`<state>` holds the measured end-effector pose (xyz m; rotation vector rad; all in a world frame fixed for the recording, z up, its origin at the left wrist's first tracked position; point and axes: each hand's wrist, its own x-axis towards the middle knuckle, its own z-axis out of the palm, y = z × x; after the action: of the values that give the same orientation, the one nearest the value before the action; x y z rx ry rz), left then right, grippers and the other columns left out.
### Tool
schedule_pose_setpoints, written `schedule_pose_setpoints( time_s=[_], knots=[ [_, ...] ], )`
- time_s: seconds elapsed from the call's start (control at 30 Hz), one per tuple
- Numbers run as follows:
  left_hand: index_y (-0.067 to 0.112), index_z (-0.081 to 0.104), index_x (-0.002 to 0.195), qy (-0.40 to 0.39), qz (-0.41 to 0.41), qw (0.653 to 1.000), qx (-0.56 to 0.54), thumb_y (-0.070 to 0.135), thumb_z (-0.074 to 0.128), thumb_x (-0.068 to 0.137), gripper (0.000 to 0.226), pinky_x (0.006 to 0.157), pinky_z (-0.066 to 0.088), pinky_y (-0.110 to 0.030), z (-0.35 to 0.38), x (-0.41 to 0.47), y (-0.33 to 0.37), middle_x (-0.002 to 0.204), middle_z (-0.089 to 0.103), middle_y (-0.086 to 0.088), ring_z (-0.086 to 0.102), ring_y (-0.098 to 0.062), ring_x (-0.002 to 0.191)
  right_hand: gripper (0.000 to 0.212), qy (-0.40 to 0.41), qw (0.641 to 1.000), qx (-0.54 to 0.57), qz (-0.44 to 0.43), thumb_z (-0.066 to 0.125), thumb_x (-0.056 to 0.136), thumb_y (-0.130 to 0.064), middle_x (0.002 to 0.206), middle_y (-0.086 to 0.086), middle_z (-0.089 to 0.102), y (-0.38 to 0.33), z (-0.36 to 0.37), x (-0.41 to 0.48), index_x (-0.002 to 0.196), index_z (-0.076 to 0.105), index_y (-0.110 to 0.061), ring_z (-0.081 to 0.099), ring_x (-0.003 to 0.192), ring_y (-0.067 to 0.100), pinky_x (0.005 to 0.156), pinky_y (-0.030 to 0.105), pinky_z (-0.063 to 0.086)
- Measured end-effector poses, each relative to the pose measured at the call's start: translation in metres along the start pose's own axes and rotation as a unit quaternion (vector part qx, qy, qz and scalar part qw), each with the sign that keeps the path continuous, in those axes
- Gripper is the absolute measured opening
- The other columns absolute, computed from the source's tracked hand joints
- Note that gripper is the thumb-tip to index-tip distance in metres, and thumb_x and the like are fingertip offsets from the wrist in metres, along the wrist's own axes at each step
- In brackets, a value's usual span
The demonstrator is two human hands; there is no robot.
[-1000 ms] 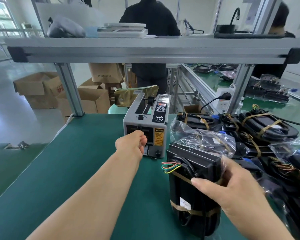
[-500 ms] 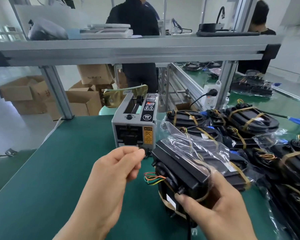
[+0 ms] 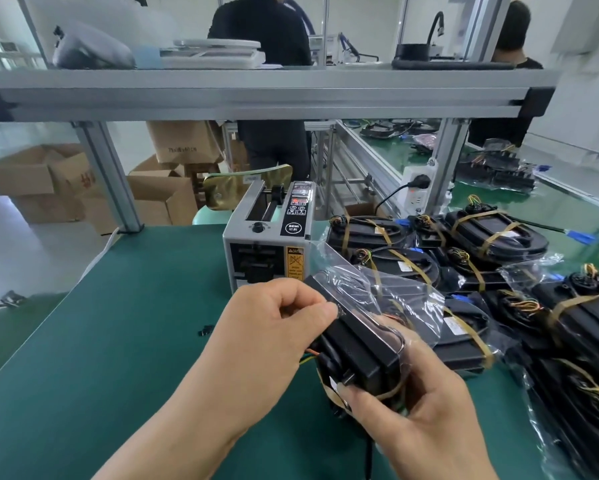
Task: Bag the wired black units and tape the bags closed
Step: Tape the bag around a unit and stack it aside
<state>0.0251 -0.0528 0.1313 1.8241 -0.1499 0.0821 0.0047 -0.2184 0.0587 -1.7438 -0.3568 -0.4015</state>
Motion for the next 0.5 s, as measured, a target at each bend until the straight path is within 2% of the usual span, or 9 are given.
schedule_pose_setpoints(
  time_s=[0.17, 0.27, 0.5],
  knots=[
    [0.02, 0.072, 0.074, -0.008, -0.021, 1.0, 0.007, 0.03, 0.068, 0.082, 0.014, 0.072, 0.054, -0.027, 0.0033, 0.0028, -0.0058, 0.075, 0.073, -0.003, 0.067, -0.025, 0.078, 0.068, 0.009, 0.999, -0.02, -0.03, 0.083, 0.06, -0.01, 0.104, -0.015, 0.074, 0.0018, 0.0015, -0.0004, 0.115, 0.066, -0.047, 0.072, 0.086, 0.007, 0.07, 0.02, 0.058],
    [0.019, 0.073, 0.075, -0.008, -0.034, 0.999, 0.0, 0.03, 0.068, 0.083, 0.014, 0.081, 0.055, -0.036, 0.0055, 0.0023, -0.0064, 0.077, 0.074, -0.004, 0.067, -0.028, 0.083, 0.068, 0.015, 0.999, -0.018, -0.039, 0.082, 0.059, -0.008, 0.106, -0.017, 0.073, 0.0022, 0.0027, -0.0007, 0.114, 0.067, -0.044, 0.071, 0.088, 0.004, 0.069, 0.014, 0.056],
    [0.019, 0.074, 0.077, -0.004, -0.05, 0.999, -0.018, 0.027, 0.068, 0.086, 0.014, 0.081, 0.055, -0.035, 0.0062, 0.0027, -0.0081, 0.078, 0.074, -0.003, 0.068, -0.026, 0.082, 0.069, 0.023, 0.998, -0.022, -0.055, 0.083, 0.06, -0.012, 0.111, -0.022, 0.07, 0.0013, 0.0057, -0.0003, 0.118, 0.065, -0.045, 0.071, 0.093, 0.002, 0.071, 0.011, 0.054]
  ],
)
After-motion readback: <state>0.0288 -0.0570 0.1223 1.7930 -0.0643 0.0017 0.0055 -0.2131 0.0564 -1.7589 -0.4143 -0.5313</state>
